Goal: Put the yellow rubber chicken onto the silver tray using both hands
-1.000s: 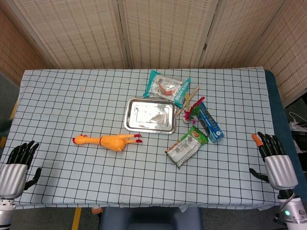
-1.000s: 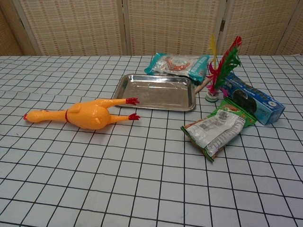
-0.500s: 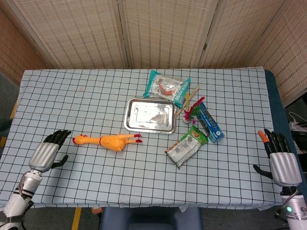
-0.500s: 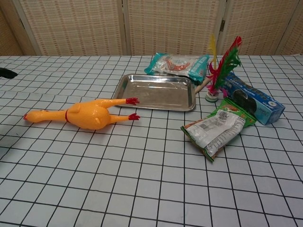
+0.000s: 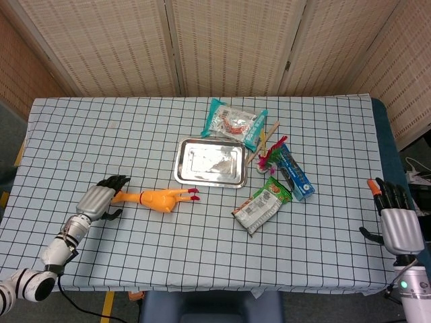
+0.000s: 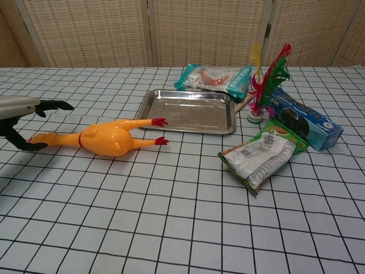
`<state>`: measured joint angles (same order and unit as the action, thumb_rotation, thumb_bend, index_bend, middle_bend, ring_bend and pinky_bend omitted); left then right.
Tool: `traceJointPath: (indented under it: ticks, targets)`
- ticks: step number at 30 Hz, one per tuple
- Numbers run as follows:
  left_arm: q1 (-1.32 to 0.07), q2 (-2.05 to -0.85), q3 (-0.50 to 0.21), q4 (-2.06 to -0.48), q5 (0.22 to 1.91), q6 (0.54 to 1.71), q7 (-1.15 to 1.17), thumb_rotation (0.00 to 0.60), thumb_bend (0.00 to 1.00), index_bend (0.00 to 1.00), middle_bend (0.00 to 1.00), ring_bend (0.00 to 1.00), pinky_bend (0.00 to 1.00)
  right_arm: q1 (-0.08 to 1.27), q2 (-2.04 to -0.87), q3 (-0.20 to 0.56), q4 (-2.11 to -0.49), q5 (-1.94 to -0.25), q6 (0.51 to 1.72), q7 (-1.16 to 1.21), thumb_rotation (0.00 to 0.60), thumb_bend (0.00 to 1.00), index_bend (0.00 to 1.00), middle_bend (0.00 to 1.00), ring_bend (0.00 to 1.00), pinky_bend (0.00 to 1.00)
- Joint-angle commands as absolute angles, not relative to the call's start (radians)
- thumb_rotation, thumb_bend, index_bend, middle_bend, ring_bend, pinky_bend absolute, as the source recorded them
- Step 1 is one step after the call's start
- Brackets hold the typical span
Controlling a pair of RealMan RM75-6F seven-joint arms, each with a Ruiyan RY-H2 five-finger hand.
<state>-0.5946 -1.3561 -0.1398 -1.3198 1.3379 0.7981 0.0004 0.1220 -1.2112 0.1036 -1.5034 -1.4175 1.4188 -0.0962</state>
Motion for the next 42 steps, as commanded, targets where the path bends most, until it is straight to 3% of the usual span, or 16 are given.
traceJointPath:
  ticks: [1, 15, 18, 22, 25, 31, 35, 42]
  targets:
    - [-0.613, -1.377, -0.133, -1.296, 1.348, 0.786, -0.019, 0.6, 0.36, 0.0, 0.0, 0.0, 0.14, 0.124, -1.214, 0.106, -1.5, -1.412, 1.416, -0.099, 0.6, 0.06, 0.0, 0.0, 0.0, 0.0]
    - [-0.687, -1.481, -0.098, -1.151, 1.408, 0.735, -0.17, 0.6, 0.36, 0.0, 0.0, 0.0, 0.14, 0.123, -1.216, 0.118, -1.492, -1.388, 1.42, -0.104, 0.6, 0.06, 0.0, 0.0, 0.0, 0.0]
    - [-0.698, -1.515, -0.092, -1.105, 1.443, 0.769, -0.212, 0.6, 0.36, 0.11, 0.06, 0.01, 0.14, 0.124, -1.214, 0.119, -1.492, -1.383, 1.415, -0.101, 0.6, 0.06, 0.0, 0.0, 0.0, 0.0]
    - [-0.706, -1.557, -0.08, -1.05, 1.481, 0.81, -0.255, 0.6, 0.36, 0.45, 0.16, 0.06, 0.16, 0.122, -1.212, 0.121, -1.494, -1.383, 1.421, -0.1, 0.6, 0.06, 0.0, 0.0, 0.0, 0.0]
    - [-0.711, -1.583, -0.07, -1.008, 1.496, 0.826, -0.277, 0.6, 0.39, 0.6, 0.25, 0.12, 0.18, 0.12, -1.21, 0.123, -1.495, -1.381, 1.426, -0.098, 0.6, 0.06, 0.0, 0.0, 0.0, 0.0]
    - [-0.714, -1.604, -0.062, -0.973, 1.508, 0.85, -0.297, 0.6, 0.47, 0.71, 0.4, 0.23, 0.22, 0.118, -1.209, 0.124, -1.496, -1.381, 1.429, -0.097, 0.6, 0.06, 0.0, 0.0, 0.0, 0.0]
    - [-0.696, -1.615, -0.076, -0.963, 1.526, 0.961, -0.303, 0.6, 0.63, 0.79, 0.61, 0.41, 0.39, 0.119, -1.207, 0.121, -1.503, -1.388, 1.429, -0.091, 0.6, 0.06, 0.0, 0.0, 0.0, 0.0]
    - [-0.672, -1.577, -0.087, -1.039, 1.547, 1.085, -0.255, 0.6, 0.66, 0.8, 0.7, 0.51, 0.54, 0.145, -1.166, 0.115, -1.572, -1.43, 1.397, -0.048, 0.6, 0.06, 0.0, 0.0, 0.0, 0.0]
